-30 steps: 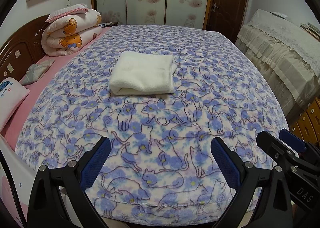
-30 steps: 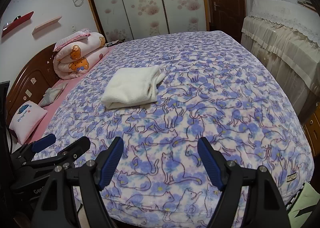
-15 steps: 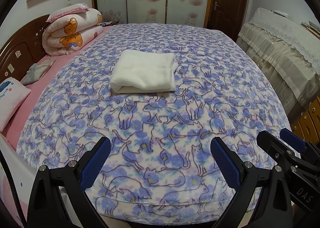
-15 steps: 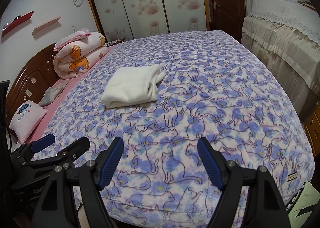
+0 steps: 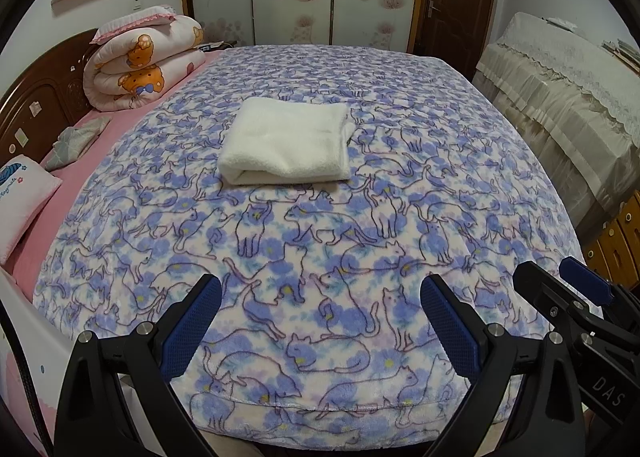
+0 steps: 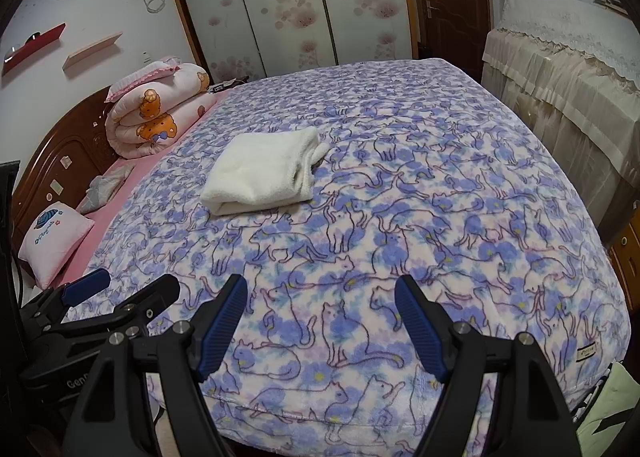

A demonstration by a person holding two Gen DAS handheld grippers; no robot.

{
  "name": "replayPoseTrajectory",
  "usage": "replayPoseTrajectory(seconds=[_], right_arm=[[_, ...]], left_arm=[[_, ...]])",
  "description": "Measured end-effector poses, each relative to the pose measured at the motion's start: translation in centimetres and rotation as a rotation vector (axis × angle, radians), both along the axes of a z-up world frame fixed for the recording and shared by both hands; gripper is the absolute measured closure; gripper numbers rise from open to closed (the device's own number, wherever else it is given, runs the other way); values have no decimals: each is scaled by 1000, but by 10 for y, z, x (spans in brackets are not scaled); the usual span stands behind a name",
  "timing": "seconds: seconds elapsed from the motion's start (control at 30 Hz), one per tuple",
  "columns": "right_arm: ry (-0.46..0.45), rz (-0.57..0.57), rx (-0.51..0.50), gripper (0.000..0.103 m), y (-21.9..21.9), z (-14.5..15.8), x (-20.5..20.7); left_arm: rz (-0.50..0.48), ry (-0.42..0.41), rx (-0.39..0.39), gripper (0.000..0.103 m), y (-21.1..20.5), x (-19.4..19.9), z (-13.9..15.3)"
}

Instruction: Fold large clothes

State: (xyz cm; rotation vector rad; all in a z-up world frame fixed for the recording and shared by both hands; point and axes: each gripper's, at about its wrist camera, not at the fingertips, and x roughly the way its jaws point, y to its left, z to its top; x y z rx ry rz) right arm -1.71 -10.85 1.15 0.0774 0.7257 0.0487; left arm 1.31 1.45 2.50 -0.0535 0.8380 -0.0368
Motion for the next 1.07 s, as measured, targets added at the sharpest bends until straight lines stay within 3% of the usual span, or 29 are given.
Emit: replayPoseTrajectory(seconds=[1.07], right_arm=[[0, -2, 2, 26, -2, -1, 0]], left_arm=[[-9, 13, -1, 6, -1, 4, 3]])
